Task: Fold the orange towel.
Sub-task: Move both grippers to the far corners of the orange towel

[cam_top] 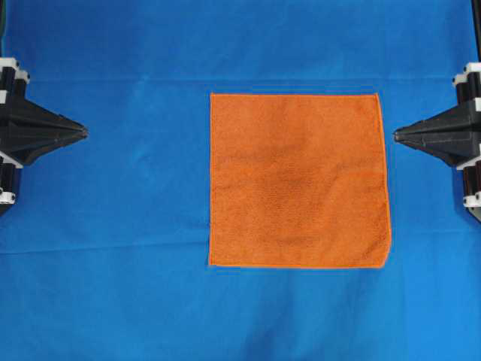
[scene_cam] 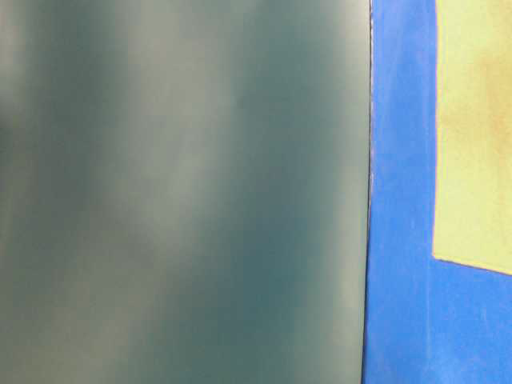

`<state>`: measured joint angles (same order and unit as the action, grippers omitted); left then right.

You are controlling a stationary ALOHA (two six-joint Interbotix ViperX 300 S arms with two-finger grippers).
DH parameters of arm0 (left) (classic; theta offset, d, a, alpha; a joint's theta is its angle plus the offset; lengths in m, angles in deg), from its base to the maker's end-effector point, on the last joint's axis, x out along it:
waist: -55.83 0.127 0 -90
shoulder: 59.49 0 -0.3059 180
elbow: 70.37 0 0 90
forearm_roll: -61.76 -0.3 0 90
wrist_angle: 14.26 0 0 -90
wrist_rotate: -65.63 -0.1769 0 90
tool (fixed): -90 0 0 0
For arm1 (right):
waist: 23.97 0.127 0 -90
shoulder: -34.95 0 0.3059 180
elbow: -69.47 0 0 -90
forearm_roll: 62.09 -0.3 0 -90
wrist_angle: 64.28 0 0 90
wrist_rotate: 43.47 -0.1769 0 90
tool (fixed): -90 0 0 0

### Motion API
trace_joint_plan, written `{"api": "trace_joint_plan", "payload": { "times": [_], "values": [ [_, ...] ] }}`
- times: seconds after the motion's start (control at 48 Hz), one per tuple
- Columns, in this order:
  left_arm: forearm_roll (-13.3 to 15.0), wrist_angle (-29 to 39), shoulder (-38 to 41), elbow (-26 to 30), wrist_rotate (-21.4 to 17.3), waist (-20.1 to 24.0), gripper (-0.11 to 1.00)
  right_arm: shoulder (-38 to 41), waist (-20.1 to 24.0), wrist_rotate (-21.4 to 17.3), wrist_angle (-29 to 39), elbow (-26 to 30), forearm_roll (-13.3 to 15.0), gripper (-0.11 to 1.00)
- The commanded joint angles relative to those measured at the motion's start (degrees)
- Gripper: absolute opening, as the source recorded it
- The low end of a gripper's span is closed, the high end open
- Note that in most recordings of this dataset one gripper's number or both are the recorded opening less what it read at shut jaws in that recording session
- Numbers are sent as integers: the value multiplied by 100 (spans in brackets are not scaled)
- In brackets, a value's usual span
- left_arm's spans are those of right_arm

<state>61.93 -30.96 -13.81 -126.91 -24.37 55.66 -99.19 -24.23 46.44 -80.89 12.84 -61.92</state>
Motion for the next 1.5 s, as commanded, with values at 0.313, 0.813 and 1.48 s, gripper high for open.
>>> {"api": "trace_joint_plan", "payload": {
  "times": [0.313,0.813,1.48],
  "values": [
    [176,-316,1222,448,149,431,0,35,-580,-229,949,352,-79,0],
    [193,-598,4228,1617,264,1336,22,1178,-2602,-571,2145,-79,-88,9],
    [193,-712,6943,2733,413,1978,88,4113,-3340,-598,53,-475,-79,57]
  ]
}}
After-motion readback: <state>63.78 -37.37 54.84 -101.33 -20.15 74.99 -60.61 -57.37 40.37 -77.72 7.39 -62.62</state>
